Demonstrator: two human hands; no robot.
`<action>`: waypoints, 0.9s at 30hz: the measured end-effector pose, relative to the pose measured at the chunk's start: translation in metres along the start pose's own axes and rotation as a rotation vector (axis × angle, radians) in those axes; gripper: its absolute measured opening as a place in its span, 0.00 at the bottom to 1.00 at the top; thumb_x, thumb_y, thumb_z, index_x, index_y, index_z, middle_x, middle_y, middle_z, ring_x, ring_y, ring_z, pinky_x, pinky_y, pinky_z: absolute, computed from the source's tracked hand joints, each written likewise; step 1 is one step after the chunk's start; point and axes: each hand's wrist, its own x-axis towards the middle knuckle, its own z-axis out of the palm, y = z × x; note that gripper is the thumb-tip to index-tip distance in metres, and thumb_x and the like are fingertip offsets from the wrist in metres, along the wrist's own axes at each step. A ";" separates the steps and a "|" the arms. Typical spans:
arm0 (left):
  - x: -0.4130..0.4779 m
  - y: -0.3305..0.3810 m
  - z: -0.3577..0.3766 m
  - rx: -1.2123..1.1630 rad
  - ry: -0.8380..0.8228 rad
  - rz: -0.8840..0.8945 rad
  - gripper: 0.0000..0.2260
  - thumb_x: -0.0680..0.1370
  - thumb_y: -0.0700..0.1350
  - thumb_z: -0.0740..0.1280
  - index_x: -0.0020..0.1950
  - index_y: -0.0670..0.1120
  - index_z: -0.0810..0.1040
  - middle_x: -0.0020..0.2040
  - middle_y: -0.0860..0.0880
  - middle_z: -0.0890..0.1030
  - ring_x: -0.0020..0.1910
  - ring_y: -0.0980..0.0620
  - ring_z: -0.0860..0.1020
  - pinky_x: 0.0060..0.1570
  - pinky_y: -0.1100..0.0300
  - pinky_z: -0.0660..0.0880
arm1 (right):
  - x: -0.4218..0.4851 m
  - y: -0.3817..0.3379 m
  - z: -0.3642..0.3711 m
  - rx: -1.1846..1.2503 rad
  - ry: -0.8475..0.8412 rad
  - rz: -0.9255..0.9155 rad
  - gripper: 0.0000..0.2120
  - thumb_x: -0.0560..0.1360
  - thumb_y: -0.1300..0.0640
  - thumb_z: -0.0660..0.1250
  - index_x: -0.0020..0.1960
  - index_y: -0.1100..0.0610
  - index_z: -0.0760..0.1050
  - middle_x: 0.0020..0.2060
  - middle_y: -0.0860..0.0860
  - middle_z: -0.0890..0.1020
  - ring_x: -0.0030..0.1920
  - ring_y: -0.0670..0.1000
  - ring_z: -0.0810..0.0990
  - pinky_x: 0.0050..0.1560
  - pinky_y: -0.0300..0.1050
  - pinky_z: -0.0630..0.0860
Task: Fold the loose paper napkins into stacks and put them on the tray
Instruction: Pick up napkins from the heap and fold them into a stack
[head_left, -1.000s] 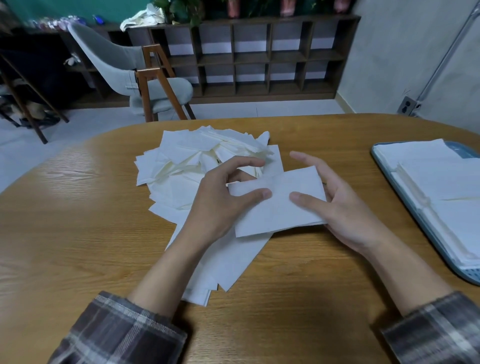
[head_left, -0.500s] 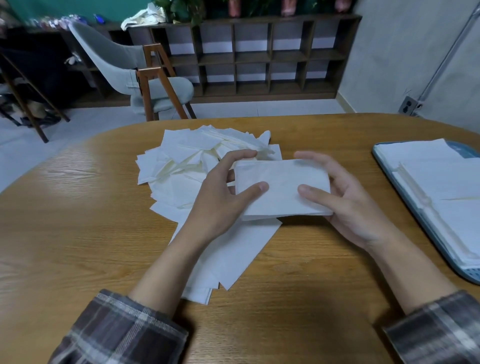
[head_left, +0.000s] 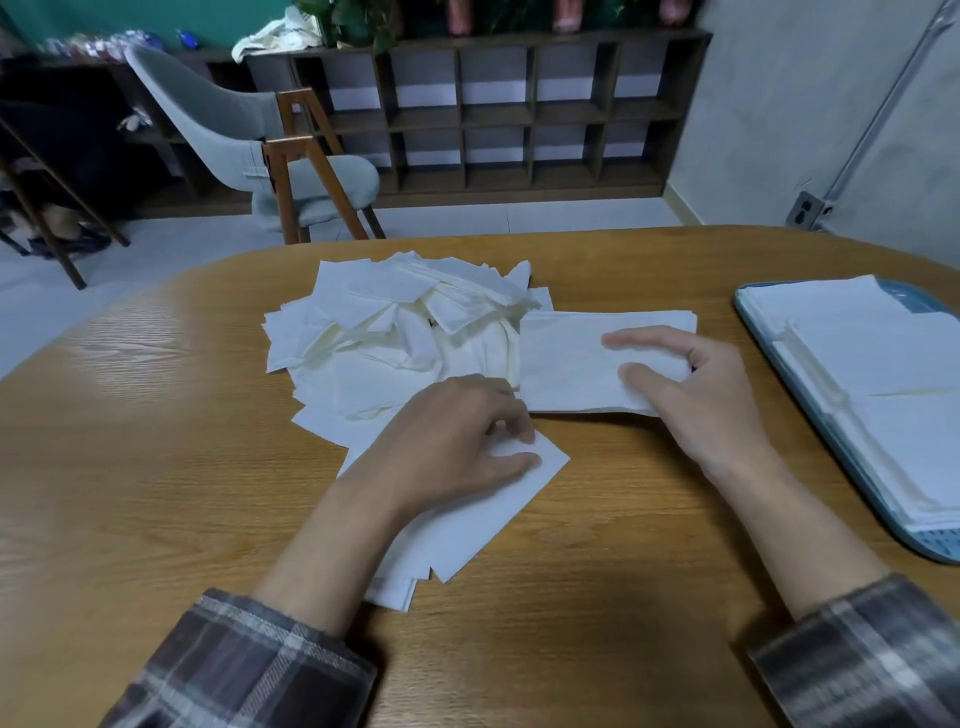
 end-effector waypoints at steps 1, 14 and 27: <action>0.000 0.002 0.002 -0.005 0.002 0.020 0.08 0.76 0.57 0.76 0.49 0.54 0.86 0.47 0.58 0.82 0.48 0.57 0.77 0.47 0.53 0.76 | 0.000 0.001 0.000 0.000 0.004 0.003 0.18 0.76 0.67 0.70 0.53 0.46 0.88 0.53 0.33 0.86 0.59 0.31 0.79 0.55 0.20 0.68; 0.002 0.022 0.013 -0.280 -0.013 0.092 0.10 0.77 0.48 0.78 0.58 0.52 0.87 0.60 0.58 0.85 0.62 0.62 0.80 0.64 0.57 0.76 | 0.001 -0.001 -0.001 -0.021 -0.029 -0.038 0.17 0.77 0.67 0.70 0.55 0.47 0.87 0.53 0.32 0.85 0.61 0.31 0.78 0.57 0.21 0.68; 0.001 0.021 0.008 -0.273 -0.056 -0.046 0.04 0.78 0.44 0.76 0.52 0.50 0.87 0.45 0.54 0.82 0.45 0.57 0.79 0.47 0.61 0.75 | -0.001 -0.002 -0.001 -0.007 -0.084 -0.045 0.17 0.79 0.67 0.69 0.58 0.47 0.86 0.57 0.34 0.85 0.65 0.33 0.77 0.67 0.32 0.68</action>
